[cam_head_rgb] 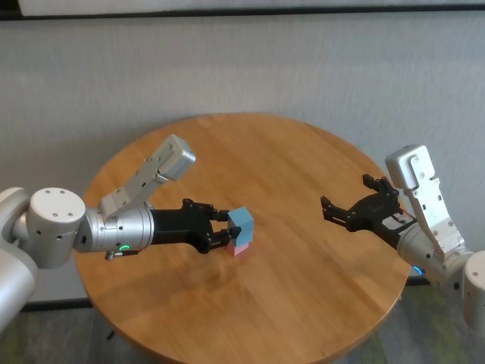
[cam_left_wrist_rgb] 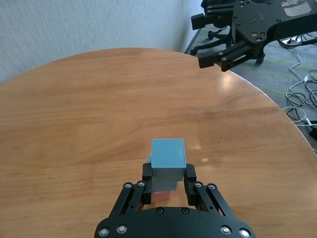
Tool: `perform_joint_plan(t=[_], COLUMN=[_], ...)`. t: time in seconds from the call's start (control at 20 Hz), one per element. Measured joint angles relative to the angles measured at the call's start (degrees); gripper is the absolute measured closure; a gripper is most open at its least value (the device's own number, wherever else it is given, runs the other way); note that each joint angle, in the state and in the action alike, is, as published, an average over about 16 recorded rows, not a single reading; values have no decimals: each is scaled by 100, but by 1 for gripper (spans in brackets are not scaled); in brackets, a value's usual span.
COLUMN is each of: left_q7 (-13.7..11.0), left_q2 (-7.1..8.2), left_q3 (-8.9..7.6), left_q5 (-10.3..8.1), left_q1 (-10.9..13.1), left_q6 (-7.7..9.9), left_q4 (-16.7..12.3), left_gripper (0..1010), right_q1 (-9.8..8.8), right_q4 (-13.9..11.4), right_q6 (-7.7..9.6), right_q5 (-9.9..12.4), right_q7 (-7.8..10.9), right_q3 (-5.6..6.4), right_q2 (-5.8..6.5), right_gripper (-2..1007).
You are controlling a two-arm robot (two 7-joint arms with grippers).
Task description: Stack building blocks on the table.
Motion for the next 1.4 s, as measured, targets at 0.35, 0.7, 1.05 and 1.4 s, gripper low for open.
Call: perform_joint_plan(t=[0.35,0.7,1.05,1.4], left_q7=[14,24,103,459], left_q2=[-5,-2,53,285], left_q3=[0,-18,-96,-276], left_q5=[-3,-18,-55,24], left_q1=[-11,3,52,164], left_q6=[-40,-83,-150,-209], left_q4=[35,20,-140,-601], left_gripper=[605,511,318,121], right_q1=[0,0,0,0], right_q4=[0,0,0,0], right_q6=[0,0,0,0], right_q5=[0,0,0,0], right_q7=[0,0,0,0], right_q3=[0,0,0,0], right_q2=[0,0,0,0], right_gripper=[5,5,5,5])
